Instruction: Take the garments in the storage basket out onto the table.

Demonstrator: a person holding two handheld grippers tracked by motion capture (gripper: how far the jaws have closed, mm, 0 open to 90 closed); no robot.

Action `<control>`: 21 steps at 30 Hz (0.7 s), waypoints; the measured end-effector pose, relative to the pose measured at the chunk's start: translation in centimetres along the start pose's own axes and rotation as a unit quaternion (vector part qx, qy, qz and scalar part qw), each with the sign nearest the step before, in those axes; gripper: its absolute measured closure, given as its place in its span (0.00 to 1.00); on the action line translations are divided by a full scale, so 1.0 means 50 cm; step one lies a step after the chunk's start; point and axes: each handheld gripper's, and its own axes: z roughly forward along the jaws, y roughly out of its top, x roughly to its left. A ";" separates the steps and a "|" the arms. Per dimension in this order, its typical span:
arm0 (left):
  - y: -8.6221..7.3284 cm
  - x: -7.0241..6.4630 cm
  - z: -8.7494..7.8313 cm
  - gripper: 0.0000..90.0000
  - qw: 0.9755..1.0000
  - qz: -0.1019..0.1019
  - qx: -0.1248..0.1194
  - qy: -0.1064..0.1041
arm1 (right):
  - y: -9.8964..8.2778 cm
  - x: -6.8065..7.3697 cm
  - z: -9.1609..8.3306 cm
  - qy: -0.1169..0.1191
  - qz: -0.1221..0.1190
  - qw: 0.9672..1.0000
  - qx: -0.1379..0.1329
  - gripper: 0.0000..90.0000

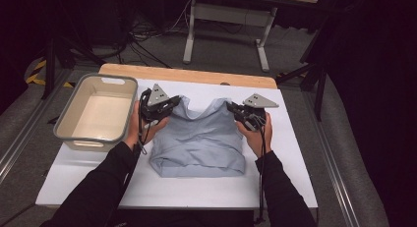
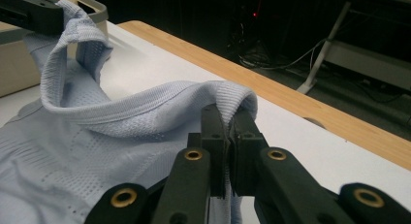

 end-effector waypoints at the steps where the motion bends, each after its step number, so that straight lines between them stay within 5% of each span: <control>1: 0.000 0.000 0.000 0.97 1.000 0.000 0.000 0.000 | -0.002 0.003 -0.003 0.002 0.001 1.000 -0.002 0.96; 12: -0.039 -0.065 -0.053 0.97 0.997 0.061 -0.003 -0.041 | -0.053 0.046 -0.052 0.018 -0.019 1.000 0.002 0.96; 21: -0.082 -0.111 -0.080 0.97 0.992 0.102 0.009 -0.067 | -0.093 0.073 -0.094 0.033 -0.023 0.999 0.011 0.96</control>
